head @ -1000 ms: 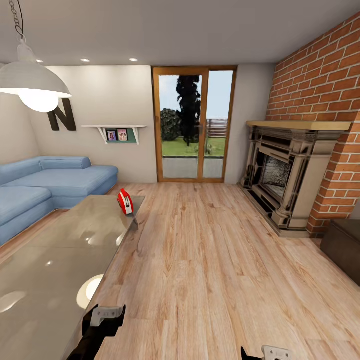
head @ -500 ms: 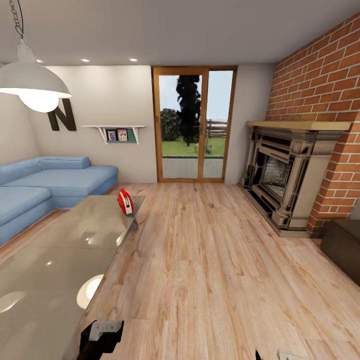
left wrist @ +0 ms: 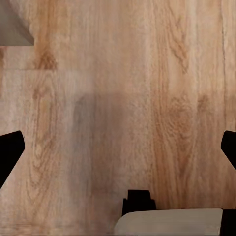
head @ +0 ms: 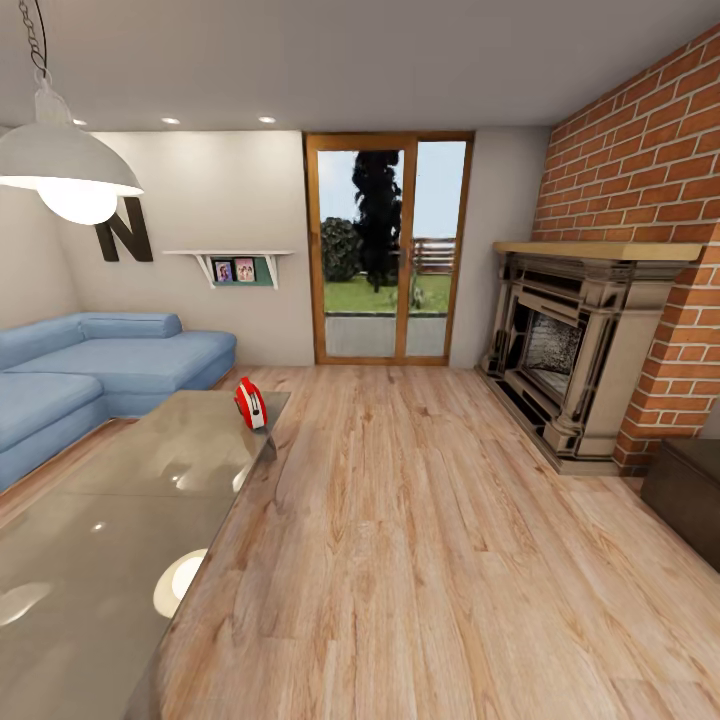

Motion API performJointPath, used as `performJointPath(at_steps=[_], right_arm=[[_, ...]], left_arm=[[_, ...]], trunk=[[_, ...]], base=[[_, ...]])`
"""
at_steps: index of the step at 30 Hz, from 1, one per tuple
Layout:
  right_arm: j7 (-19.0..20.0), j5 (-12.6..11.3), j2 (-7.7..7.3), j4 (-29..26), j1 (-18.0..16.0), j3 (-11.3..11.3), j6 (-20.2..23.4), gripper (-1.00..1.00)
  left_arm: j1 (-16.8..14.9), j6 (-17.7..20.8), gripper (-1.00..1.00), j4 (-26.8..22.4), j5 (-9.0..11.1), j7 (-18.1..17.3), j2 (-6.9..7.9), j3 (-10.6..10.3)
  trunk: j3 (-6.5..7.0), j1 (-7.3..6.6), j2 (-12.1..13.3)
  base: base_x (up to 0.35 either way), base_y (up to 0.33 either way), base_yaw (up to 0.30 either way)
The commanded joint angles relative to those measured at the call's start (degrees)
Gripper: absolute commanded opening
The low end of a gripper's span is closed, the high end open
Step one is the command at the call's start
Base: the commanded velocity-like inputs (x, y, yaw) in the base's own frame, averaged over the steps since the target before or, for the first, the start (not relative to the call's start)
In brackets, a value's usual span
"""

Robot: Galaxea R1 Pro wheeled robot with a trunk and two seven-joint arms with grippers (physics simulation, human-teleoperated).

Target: Turn on the radio receiver that's on the table in the living room.

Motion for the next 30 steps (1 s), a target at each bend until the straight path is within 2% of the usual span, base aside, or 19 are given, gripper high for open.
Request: performJointPath(at_steps=[1,5,9,17,30], right_arm=[[0.0,0.0,0.02,0.6,0.0,0.0,-0.5,1.00],[0.0,-0.1,0.13,3.6,0.0,0.0,-3.9,1.00],[0.0,-0.1,0.24,4.7,0.0,0.0,-5.9,1.00],[0.0,-0.1,0.36,5.9,0.0,0.1,-6.6,1.00],[0.0,-0.1,0.42,6.2,0.0,0.1,-6.7,1.00]], left_arm=[[0.0,0.0,1.00,0.9,0.0,0.0,0.01,0.0],[0.0,-0.1,1.00,5.7,0.1,-0.2,0.03,0.0],[0.0,-0.1,1.00,8.4,0.2,-0.5,-0.01,0.0],[0.0,-0.1,1.00,11.4,0.2,-0.4,-0.13,0.0],[0.0,-0.2,1.00,11.8,0.1,-0.5,-0.06,0.1]], trunk=[[0.01,0.00,0.0],[0.01,0.00,0.0],[0.01,0.00,0.0],[0.01,0.00,0.0],[0.01,0.00,0.0]], base=[[0.000,0.000,0.000],[0.000,0.000,0.000],[0.000,0.000,0.000],[0.000,0.000,0.000],[0.000,0.000,0.000]])
